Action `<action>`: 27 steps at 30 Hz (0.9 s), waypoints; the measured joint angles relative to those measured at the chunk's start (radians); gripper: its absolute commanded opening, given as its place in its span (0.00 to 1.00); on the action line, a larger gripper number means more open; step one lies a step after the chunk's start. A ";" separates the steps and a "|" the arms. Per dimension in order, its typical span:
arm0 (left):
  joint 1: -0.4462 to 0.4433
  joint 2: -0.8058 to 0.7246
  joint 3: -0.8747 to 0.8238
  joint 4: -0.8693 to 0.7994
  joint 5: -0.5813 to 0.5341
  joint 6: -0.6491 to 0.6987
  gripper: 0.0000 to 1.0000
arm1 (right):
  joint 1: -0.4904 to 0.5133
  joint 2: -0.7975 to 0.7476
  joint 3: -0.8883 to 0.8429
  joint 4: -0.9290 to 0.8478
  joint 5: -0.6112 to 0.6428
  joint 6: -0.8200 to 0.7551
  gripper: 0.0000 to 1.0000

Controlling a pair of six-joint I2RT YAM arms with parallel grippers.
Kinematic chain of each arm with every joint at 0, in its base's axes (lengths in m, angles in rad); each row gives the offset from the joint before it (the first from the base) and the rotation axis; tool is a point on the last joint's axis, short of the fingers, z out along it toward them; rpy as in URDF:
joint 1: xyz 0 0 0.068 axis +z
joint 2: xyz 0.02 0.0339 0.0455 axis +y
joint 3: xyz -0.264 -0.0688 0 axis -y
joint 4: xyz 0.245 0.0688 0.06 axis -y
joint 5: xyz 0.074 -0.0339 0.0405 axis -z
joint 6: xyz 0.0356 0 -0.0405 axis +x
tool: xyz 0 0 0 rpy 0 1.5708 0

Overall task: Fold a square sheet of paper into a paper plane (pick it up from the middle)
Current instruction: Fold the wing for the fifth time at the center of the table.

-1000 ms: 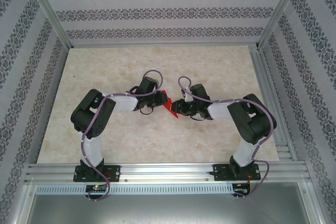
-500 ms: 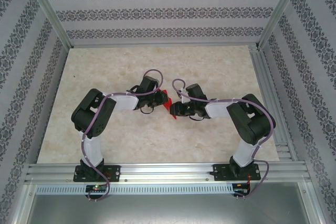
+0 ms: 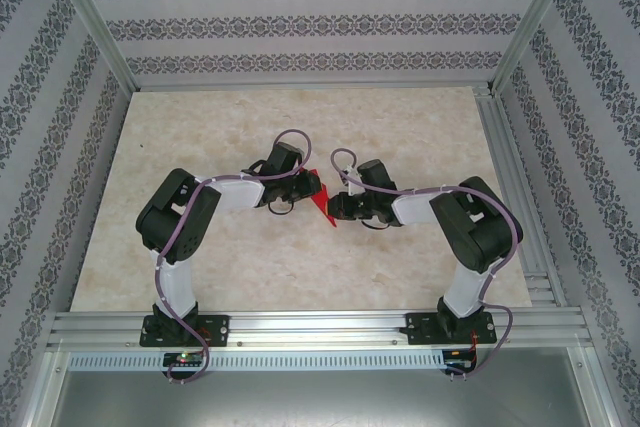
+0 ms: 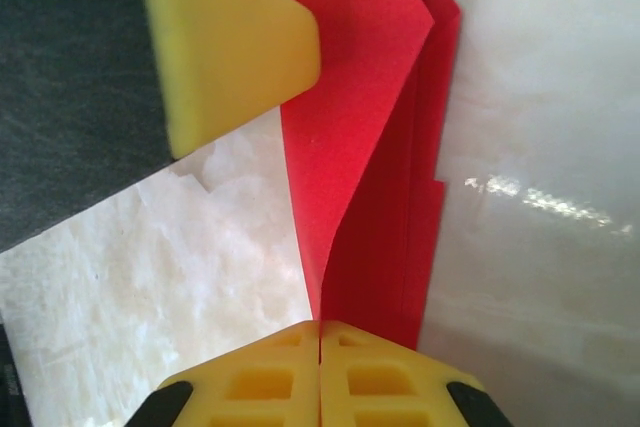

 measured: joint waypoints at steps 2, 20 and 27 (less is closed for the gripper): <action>0.000 -0.002 0.000 0.000 0.003 0.001 0.31 | -0.014 0.014 -0.013 0.038 -0.026 0.031 0.05; -0.016 -0.030 -0.024 0.058 0.105 0.066 0.38 | -0.069 0.066 -0.060 0.194 -0.112 0.206 0.03; -0.047 -0.030 -0.024 0.058 0.112 0.084 0.36 | -0.069 0.071 -0.054 0.188 -0.122 0.208 0.04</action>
